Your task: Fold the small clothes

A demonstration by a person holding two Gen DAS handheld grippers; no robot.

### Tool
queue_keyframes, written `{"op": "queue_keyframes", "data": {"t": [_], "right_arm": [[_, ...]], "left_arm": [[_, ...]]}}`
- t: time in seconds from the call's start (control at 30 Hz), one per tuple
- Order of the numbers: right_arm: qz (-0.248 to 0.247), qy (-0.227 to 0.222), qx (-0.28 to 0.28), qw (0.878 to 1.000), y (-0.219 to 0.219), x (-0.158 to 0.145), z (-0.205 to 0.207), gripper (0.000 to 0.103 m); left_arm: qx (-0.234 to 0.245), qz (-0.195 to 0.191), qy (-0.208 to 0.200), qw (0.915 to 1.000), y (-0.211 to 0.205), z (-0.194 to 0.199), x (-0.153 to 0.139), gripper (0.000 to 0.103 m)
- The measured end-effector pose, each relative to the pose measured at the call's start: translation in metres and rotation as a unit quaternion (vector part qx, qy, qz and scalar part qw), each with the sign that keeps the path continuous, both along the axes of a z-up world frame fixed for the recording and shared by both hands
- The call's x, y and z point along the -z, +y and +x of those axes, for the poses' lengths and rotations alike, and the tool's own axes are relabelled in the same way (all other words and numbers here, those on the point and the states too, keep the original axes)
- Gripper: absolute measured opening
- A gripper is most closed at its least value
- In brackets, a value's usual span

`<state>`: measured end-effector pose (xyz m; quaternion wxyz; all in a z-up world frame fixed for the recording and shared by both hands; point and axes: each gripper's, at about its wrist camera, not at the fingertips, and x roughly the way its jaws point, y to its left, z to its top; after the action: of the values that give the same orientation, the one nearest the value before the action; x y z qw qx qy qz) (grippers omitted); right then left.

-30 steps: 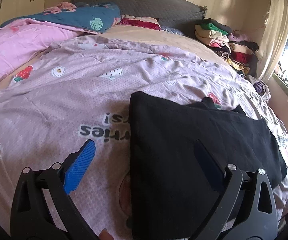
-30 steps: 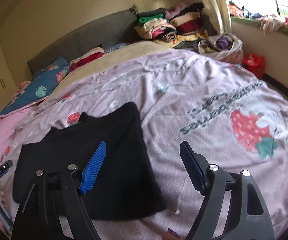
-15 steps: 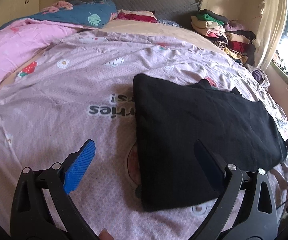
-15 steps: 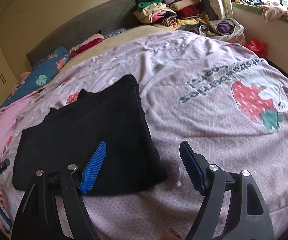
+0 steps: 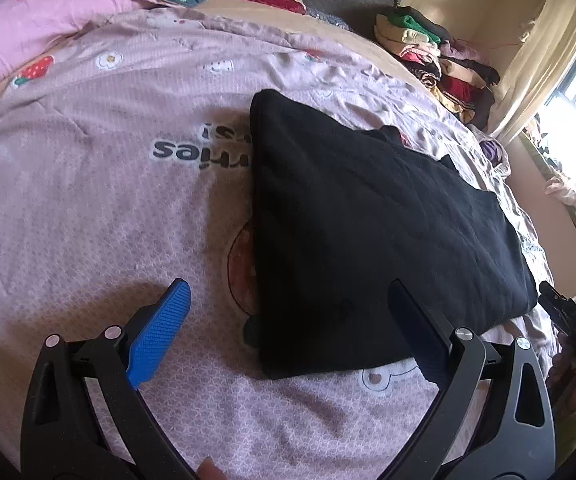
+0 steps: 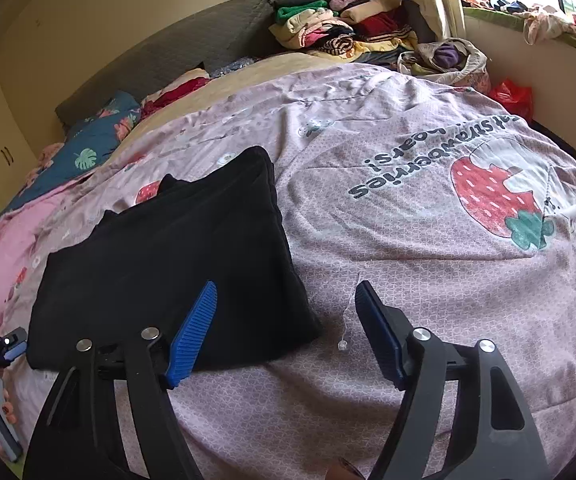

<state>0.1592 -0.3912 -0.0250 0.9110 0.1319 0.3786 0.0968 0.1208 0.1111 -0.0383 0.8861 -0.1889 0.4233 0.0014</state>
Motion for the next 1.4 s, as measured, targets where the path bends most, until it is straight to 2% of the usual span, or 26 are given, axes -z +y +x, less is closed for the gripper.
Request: {"op": "queue_keyframes", "data": {"t": [0.13,0.2,0.37,0.43,0.5,0.6,0.7,0.73,0.8,0.83,0.87,0.9,1.0,1.13,1.27,1.4], "right_arm": [[0.000,0.003,-0.009,1.000,0.000,0.001,0.000,0.068],[-0.005,0.006,-0.012,1.000,0.001,0.001,0.003,0.067],[-0.019,0.014,-0.029,0.999,0.004,0.005,0.012,0.062],[-0.018,0.020,-0.035,0.999,0.003,0.009,0.013,0.058],[-0.020,0.013,-0.032,0.999,-0.001,0.011,0.014,0.053],[-0.006,0.005,-0.037,0.999,-0.002,0.010,0.018,0.047],[-0.010,0.002,-0.054,0.998,0.006,0.011,0.024,0.046],[-0.013,0.005,-0.059,0.998,0.008,0.012,0.025,0.043],[-0.018,0.001,-0.071,0.997,0.013,0.013,0.025,0.027],[-0.026,-0.008,-0.067,0.997,0.012,0.012,0.023,0.013],[-0.020,-0.012,-0.065,0.998,0.009,0.010,0.022,0.009],[-0.009,-0.015,-0.063,0.998,0.006,0.008,0.021,0.008],[0.012,-0.029,-0.058,0.998,-0.003,-0.001,0.015,0.007],[0.017,-0.038,-0.056,0.998,-0.009,-0.009,0.008,0.007],[0.026,-0.011,-0.042,0.999,-0.017,0.002,0.008,0.007],[0.038,0.010,-0.034,0.999,-0.021,0.013,0.011,0.007]], "left_arm": [[0.010,-0.030,0.005,0.9995,-0.001,0.002,0.004,0.089],[0.013,-0.031,0.003,0.9994,-0.003,0.002,0.005,0.072],[0.029,-0.044,0.010,0.9986,-0.011,0.003,0.010,0.051],[0.031,-0.041,0.009,0.9986,-0.014,0.003,0.010,0.048],[0.030,-0.043,0.007,0.9986,-0.014,0.002,0.010,0.040],[0.031,-0.039,0.004,0.9988,-0.014,-0.002,0.007,0.034],[0.030,-0.037,0.006,0.9988,-0.013,-0.005,0.006,0.032],[0.029,-0.037,0.007,0.9989,-0.014,-0.005,0.006,0.032],[0.030,-0.032,0.009,0.9990,-0.015,-0.005,0.007,0.032],[0.029,-0.029,0.010,0.9991,-0.016,-0.006,0.007,0.031],[0.029,-0.029,0.010,0.9991,-0.016,-0.005,0.006,0.028],[0.029,-0.028,0.010,0.9992,-0.016,-0.005,0.005,0.023],[0.031,-0.024,0.003,0.9992,-0.013,-0.007,-0.001,0.016],[0.043,-0.021,0.000,0.9988,-0.012,-0.012,-0.008,0.014],[0.057,-0.006,0.012,0.9983,-0.017,-0.017,-0.003,0.013],[0.053,-0.021,0.022,0.9981,-0.010,-0.015,0.006,0.013]]}}
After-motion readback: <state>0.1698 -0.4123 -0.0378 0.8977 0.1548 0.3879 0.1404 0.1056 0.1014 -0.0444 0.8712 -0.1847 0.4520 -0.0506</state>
